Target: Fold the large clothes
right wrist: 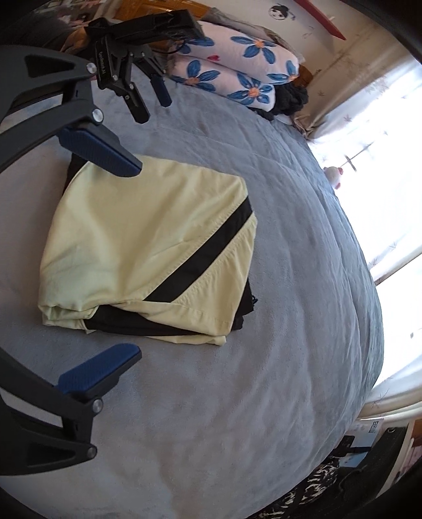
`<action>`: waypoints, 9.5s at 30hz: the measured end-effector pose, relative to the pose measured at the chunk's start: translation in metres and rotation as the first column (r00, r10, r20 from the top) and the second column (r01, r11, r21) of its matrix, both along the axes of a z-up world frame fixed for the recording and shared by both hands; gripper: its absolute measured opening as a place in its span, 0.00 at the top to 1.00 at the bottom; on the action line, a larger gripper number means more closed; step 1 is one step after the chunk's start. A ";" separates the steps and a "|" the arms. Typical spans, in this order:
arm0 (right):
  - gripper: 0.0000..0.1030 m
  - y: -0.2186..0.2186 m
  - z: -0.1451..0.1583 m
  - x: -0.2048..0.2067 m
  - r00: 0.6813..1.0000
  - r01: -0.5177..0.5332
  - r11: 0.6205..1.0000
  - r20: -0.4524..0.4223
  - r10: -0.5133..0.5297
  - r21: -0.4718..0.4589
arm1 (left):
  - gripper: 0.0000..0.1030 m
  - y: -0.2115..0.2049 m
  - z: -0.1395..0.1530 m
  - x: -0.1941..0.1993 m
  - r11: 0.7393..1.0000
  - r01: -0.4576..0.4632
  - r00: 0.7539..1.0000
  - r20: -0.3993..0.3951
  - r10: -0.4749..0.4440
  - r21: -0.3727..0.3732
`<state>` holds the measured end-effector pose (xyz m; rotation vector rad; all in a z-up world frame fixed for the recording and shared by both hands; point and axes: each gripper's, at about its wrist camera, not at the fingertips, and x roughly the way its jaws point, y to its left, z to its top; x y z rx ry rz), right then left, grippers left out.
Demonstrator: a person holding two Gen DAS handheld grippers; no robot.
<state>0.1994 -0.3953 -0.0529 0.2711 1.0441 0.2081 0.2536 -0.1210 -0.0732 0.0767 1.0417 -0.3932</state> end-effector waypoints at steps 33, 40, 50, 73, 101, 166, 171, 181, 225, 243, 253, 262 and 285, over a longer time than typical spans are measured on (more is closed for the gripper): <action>0.00 -0.027 -0.123 0.022 0.976 -0.005 0.992 -0.215 0.032 0.127 | 0.10 0.009 -0.128 0.027 0.970 -0.067 0.967 -0.254 0.005 -0.235; 0.00 -0.014 -0.133 0.030 0.979 -0.056 0.987 -0.184 0.084 0.151 | 0.03 0.001 -0.138 0.032 0.963 -0.066 0.968 -0.251 -0.002 -0.262; 0.03 0.006 -0.140 0.048 0.984 -0.101 0.981 -0.127 0.123 0.168 | 0.01 -0.022 -0.145 0.041 0.964 -0.051 0.973 -0.229 -0.010 -0.261; 0.86 0.064 -0.084 0.035 0.998 -0.061 0.995 -0.002 0.061 -0.073 | 0.65 -0.091 -0.097 0.030 0.997 -0.011 1.000 -0.021 0.013 0.082; 0.90 0.325 0.040 0.085 0.919 -0.281 0.959 0.276 0.281 -0.040 | 0.68 0.175 0.054 0.031 0.945 -0.207 0.965 0.212 0.155 0.254; 1.00 0.386 -0.125 0.324 0.982 -0.129 0.991 0.135 0.130 -0.015 | 0.84 0.312 -0.114 0.218 0.945 -0.304 0.933 0.235 0.271 0.119; 0.97 0.386 -0.107 0.304 0.979 -0.159 0.987 0.129 0.159 -0.011 | 0.58 0.304 -0.105 0.210 0.942 -0.316 0.937 0.195 0.291 0.113; 0.97 0.394 -0.100 0.232 0.962 -0.270 0.962 0.060 0.268 0.030 | 0.39 0.263 -0.086 0.156 0.947 -0.297 0.944 0.185 0.273 0.120; 0.38 0.215 0.122 -0.168 0.964 -0.149 0.974 0.193 0.182 -0.173 | 0.06 0.092 0.122 -0.212 0.978 -0.199 0.958 0.221 0.182 0.057; 0.27 0.187 0.048 -0.228 0.979 0.076 0.995 0.196 -0.062 -0.066 | 0.06 0.057 0.071 -0.271 0.934 -0.357 0.911 0.230 0.342 0.026; 0.26 0.207 0.038 -0.237 0.974 0.072 0.978 0.226 -0.027 -0.194 | 0.05 0.059 0.059 -0.277 0.918 -0.396 0.900 0.211 0.381 0.035; 0.26 0.212 0.040 -0.241 0.969 0.083 0.974 0.246 -0.030 -0.210 | 0.05 0.064 0.060 -0.276 0.905 -0.425 0.889 0.200 0.411 0.030; 0.26 0.216 0.042 -0.246 0.968 0.131 0.968 0.240 -0.078 -0.215 | 0.05 0.063 0.065 -0.281 0.915 -0.402 0.898 0.210 0.387 0.032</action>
